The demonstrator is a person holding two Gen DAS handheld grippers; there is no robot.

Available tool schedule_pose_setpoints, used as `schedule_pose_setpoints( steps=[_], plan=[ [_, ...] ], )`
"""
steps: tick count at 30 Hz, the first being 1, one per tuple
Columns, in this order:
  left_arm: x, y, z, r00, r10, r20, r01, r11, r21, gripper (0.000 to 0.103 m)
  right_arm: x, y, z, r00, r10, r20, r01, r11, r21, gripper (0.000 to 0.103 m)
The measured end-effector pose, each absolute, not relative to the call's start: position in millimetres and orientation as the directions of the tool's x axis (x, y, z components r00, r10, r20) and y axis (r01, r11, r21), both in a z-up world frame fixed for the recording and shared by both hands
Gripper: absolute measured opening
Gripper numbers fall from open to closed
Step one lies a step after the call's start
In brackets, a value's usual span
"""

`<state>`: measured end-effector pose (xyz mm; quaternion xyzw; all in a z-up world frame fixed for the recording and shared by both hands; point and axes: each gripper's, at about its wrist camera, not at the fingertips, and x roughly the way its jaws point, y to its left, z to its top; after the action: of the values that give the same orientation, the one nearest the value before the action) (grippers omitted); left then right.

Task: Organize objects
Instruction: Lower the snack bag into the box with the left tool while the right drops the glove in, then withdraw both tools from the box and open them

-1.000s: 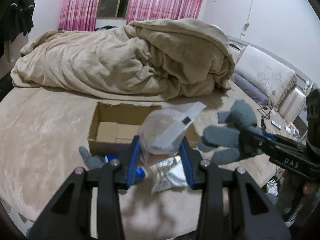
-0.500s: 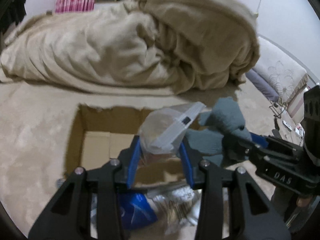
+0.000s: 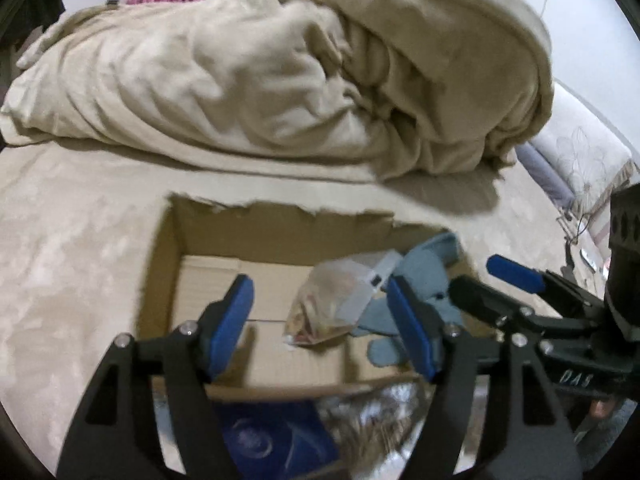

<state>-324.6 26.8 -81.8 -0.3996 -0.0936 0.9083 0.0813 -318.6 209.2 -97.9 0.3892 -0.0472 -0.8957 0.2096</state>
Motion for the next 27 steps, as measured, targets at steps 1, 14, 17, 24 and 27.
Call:
schedule_pose_setpoints(
  steps=[1, 14, 17, 24, 27],
  plan=[
    [-319.3, 23.3, -76.1, -0.675, 0.219, -0.705, -0.069, -0.969, -0.235, 0.071, -313.4, 211.2, -90.0, -0.623, -0.407, -0.668, 0.332, -0.911, 0.245, 0.085],
    [-205.8, -6.5, -2.7, -0.753, 0.199, -0.627, -0.076, -0.973, -0.218, 0.079, -223.4, 224.7, -21.4, -0.703, -0.374, -0.604, 0.294, -0.927, 0.232, 0.085],
    [-178.1, -8.4, 2.7, -0.763, 0.194, -0.617, -0.08, -0.975, -0.206, 0.085, -196.4, 228.6, -15.6, -0.712, -0.38, -0.59, 0.299, -0.925, 0.234, 0.085],
    [-136.6, -11.7, -13.6, -0.744, 0.194, -0.64, -0.082, -0.976, -0.2, 0.092, -152.2, 234.5, -20.4, -0.691, -0.374, -0.619, 0.293, -0.927, 0.233, 0.085],
    [-136.3, -12.9, -31.3, -0.721, 0.193, -0.666, -0.075, -0.977, -0.201, 0.092, -145.7, 233.0, -30.6, -0.67, -0.379, -0.638, 0.3, -0.925, 0.235, 0.085]
  ],
)
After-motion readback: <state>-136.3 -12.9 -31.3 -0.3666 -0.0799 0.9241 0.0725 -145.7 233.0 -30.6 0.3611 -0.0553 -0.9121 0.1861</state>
